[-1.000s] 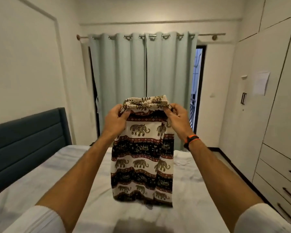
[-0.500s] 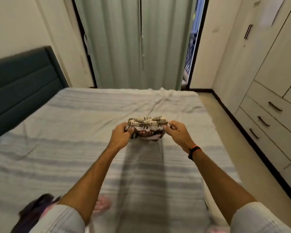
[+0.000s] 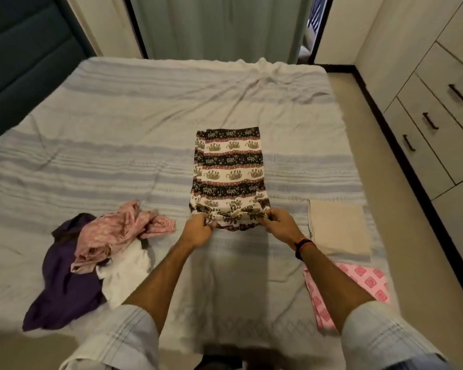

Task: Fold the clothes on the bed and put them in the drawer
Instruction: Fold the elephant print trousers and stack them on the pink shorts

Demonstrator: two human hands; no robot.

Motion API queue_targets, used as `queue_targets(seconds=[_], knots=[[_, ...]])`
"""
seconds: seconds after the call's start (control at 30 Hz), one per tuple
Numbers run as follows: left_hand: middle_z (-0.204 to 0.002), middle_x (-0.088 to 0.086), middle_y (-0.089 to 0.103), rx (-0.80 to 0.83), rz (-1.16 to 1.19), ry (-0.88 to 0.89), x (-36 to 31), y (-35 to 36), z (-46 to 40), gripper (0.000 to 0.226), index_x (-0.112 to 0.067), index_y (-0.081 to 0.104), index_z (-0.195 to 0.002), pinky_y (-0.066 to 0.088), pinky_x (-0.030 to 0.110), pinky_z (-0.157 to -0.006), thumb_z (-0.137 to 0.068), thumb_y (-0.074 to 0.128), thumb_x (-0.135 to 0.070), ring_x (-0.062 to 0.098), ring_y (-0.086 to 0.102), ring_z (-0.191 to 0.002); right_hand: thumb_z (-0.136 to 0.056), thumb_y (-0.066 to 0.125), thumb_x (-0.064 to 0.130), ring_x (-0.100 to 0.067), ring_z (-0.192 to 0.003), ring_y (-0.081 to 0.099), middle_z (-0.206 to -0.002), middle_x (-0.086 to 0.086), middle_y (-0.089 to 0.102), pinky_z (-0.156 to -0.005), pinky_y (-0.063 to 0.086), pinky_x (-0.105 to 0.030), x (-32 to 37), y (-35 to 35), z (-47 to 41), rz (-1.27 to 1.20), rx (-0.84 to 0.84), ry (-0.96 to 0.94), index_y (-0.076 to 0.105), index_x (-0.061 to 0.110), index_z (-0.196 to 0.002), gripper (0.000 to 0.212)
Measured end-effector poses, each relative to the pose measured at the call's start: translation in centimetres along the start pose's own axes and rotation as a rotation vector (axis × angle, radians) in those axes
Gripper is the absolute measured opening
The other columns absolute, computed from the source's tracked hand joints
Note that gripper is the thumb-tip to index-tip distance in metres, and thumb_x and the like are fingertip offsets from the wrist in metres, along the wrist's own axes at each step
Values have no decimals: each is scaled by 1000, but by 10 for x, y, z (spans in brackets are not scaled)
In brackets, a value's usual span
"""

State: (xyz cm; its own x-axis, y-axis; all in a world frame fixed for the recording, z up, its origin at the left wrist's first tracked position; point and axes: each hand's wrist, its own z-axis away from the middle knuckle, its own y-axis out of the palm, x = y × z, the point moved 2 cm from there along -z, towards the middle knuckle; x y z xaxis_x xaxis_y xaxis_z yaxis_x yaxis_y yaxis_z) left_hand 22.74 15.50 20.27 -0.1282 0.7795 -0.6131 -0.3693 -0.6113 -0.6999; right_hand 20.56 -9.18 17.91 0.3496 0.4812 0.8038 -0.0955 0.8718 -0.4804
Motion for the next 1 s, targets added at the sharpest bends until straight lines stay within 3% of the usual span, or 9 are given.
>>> queue_targets(seconds=[0.13, 0.2, 0.37, 0.47, 0.63, 0.8, 1.0], knots=[[-106, 12, 68, 0, -10, -24, 13, 27, 39, 24, -5, 64, -113, 39, 25, -75, -97, 58, -22, 30, 62, -99, -93, 65, 26, -22, -72, 54, -74, -8, 60, -68, 48, -43, -27, 9, 37, 55, 30, -10, 62, 6, -79, 24], [-109, 14, 69, -6, -26, -29, 17, 37, 59, 25, -6, 65, -115, 38, 26, -74, -96, 59, -21, 33, 62, -103, -93, 65, 24, -23, -73, 55, -76, -8, 61, -69, 49, -42, -38, 14, 55, 60, 45, -3, 63, 2, -84, 23], [-113, 18, 67, -12, -64, -49, 31, 59, 105, 26, -6, 64, -115, 42, 30, -80, -96, 59, -24, 36, 60, -107, -93, 65, 19, -36, -93, 66, -94, -19, 70, -86, 55, -53, -61, 28, 97, 46, 64, 36, 65, 5, -88, 16], [-118, 16, 67, 3, -72, -67, 40, 69, 129, 29, -8, 63, -118, 45, 33, -87, -96, 58, -26, 36, 60, -110, -93, 65, 19, -37, -95, 65, -95, -20, 70, -87, 55, -55, -73, 35, 119, 35, 72, 53, 65, 2, -89, 17], [-115, 14, 68, 48, -63, -64, 58, 88, 174, 27, -6, 62, -116, 41, 28, -80, -97, 58, -24, 33, 61, -106, -91, 67, 18, -38, -94, 66, -94, -20, 71, -86, 55, -54, -90, 52, 167, 30, 78, 86, 67, 1, -90, 17], [-110, 14, 68, 90, -67, -60, 80, 100, 209, 26, -6, 62, -114, 40, 26, -78, -98, 56, -24, 31, 61, -102, -90, 67, 18, -26, -82, 63, -91, -18, 72, -83, 55, -51, -103, 71, 209, 36, 52, 114, 69, 8, -86, 11], [-115, 13, 67, 162, -81, -42, 108, 117, 251, 29, -7, 62, -118, 47, 33, -89, -97, 57, -25, 31, 61, -104, -91, 65, 18, -37, -88, 67, -87, -19, 71, -82, 56, -54, -121, 93, 267, 76, 39, 139, 67, 4, -82, 17]])
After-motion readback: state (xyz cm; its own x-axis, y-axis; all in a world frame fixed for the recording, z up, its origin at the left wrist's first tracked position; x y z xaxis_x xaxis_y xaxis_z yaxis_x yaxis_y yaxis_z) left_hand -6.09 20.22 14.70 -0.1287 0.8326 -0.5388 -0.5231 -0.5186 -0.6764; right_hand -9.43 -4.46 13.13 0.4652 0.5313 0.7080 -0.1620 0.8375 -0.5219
